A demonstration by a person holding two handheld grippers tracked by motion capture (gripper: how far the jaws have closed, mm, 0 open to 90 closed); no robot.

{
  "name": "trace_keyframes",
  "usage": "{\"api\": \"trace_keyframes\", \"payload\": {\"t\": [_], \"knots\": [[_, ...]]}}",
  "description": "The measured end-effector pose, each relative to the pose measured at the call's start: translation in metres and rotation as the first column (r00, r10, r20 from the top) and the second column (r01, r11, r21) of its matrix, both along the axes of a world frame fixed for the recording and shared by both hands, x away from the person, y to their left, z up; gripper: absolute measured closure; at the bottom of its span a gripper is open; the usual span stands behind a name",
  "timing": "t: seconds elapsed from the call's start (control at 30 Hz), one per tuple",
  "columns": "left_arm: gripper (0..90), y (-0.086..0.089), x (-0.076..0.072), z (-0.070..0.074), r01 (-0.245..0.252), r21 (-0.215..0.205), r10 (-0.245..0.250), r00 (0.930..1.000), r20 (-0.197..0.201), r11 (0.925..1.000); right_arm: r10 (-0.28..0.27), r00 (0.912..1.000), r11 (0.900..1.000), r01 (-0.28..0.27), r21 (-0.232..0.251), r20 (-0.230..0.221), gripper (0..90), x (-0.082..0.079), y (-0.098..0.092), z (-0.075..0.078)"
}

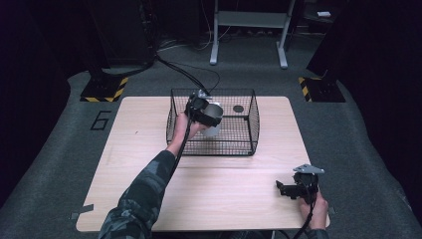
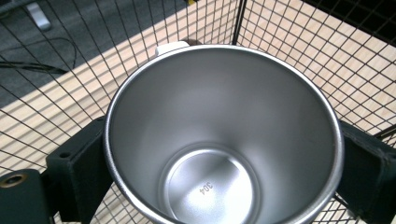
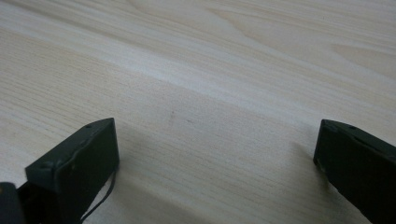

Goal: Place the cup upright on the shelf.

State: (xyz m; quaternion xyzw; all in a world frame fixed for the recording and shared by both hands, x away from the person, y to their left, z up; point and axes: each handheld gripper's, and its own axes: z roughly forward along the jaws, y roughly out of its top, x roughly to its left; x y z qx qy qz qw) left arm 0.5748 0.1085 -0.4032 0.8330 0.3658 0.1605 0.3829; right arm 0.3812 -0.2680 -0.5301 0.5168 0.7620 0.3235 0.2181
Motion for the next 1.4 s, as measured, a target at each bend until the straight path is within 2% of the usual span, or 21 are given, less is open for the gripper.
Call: {"api": "trace_keyframes", "payload": {"t": [0.13, 0.7, 1.17, 1.4], "knots": [[6.9, -0.002, 0.002, -0.003, 0.011, 0.025, -0.011, 0.9999, -0.008, 0.9996, 0.000, 1.0000, 1.000, 0.000, -0.001, 0.001, 0.0, 0.000, 0.000, 0.000], [6.9, -0.006, 0.013, -0.019, 0.014, 0.047, -0.010, 0.9971, -0.075, 0.9988, -0.001, 1.0000, 1.000, 0.001, 0.000, 0.000, 0.0, 0.000, 0.000, 0.000], [6.9, -0.007, 0.023, -0.027, 0.021, 0.074, -0.015, 0.9957, -0.091, 0.9971, -0.001, 1.0000, 1.000, 0.001, 0.000, 0.000, 0.0, 0.000, 0.000, 0.000], [6.9, -0.010, 0.025, -0.028, 0.029, 0.060, -0.023, 0.9950, -0.097, 0.9978, -0.001, 1.0000, 1.000, 0.001, 0.001, 0.000, 0.0, 0.000, 0.000, 0.000]]}}
